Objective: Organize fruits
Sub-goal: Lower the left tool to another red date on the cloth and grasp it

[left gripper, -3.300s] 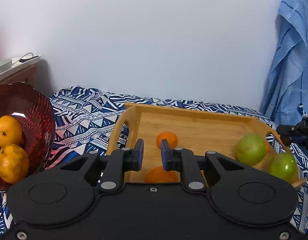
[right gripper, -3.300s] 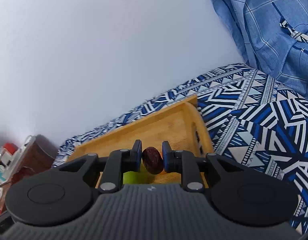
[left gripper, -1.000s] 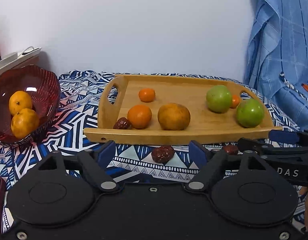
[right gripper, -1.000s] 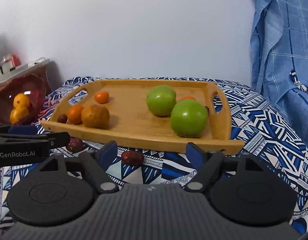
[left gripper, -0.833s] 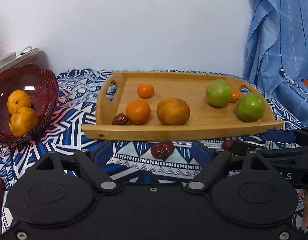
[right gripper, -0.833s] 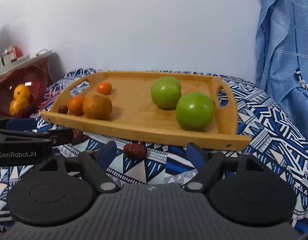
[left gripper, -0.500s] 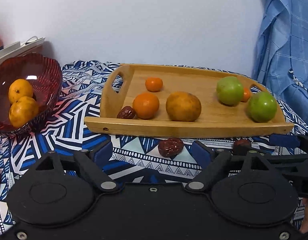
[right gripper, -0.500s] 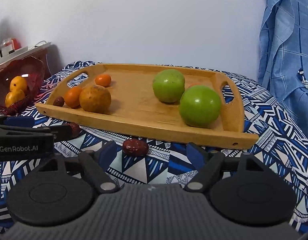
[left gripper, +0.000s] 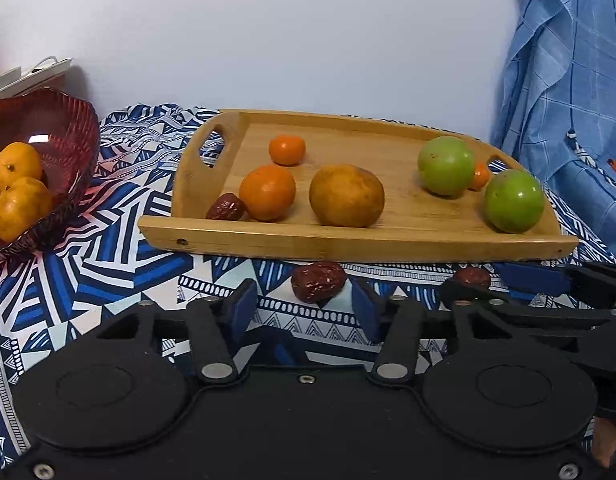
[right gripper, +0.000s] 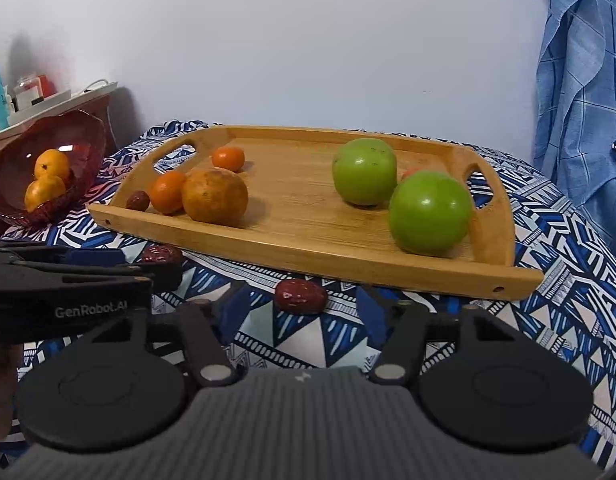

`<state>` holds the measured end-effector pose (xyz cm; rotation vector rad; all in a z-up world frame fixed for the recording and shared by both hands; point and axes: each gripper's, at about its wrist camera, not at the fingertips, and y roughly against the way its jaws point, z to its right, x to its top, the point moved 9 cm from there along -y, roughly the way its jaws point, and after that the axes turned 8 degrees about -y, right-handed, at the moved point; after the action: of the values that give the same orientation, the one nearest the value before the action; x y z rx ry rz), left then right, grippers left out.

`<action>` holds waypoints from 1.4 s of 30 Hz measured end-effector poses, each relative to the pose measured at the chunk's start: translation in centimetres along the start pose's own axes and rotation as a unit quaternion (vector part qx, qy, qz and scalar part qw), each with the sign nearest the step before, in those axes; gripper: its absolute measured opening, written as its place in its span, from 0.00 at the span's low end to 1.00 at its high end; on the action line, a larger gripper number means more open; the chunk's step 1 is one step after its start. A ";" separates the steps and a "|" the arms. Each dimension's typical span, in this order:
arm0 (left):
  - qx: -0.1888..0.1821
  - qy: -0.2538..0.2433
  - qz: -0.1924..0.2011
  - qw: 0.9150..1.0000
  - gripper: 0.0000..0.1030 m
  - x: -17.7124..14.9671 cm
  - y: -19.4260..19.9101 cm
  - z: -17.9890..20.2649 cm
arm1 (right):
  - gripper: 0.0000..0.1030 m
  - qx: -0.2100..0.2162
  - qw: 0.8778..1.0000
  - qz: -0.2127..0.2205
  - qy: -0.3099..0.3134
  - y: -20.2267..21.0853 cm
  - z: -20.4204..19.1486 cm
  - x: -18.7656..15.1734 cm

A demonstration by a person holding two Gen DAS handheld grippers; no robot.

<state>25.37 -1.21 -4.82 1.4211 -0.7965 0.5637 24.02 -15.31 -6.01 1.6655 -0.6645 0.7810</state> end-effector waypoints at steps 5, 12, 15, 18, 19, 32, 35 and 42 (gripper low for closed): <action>-0.006 0.002 0.002 1.000 0.40 0.1 -0.1 0.1 | 0.58 0.003 1.000 0.003 -0.002 -0.1 -0.3 -0.1; -0.014 0.005 0.004 1.000 0.29 0.2 -0.2 0.4 | 0.39 0.002 1.000 0.000 -0.005 -0.2 -0.3 -0.1; -0.012 0.002 0.005 1.000 0.27 0.2 -0.3 0.4 | 0.37 0.002 1.000 0.001 -0.006 -0.2 -0.4 -0.1; -0.012 0.000 0.006 1.000 0.27 0.2 -0.3 0.6 | 0.35 0.002 1.000 0.001 -0.005 -0.2 -0.4 -0.1; -0.012 -0.001 0.006 1.000 0.27 0.2 -0.3 0.6 | 0.35 0.002 1.000 0.001 -0.005 -0.2 -0.4 -0.1; -0.006 -0.005 0.010 1.000 0.27 0.5 -1.0 0.8 | 0.34 0.001 1.000 0.003 -0.005 -0.2 -0.5 -0.1; -0.003 -0.009 0.011 1.000 0.27 0.5 -1.3 0.9 | 0.34 0.001 1.000 0.003 -0.005 -0.2 -0.5 -0.1; -0.003 -0.012 0.014 1.000 0.28 0.6 -1.5 1.0 | 0.34 0.001 1.000 0.004 -0.005 -0.2 -0.5 -0.1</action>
<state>26.73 -2.43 -5.35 1.4165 -0.8375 0.5660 24.05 -14.76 -6.14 1.6707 -0.6786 0.7799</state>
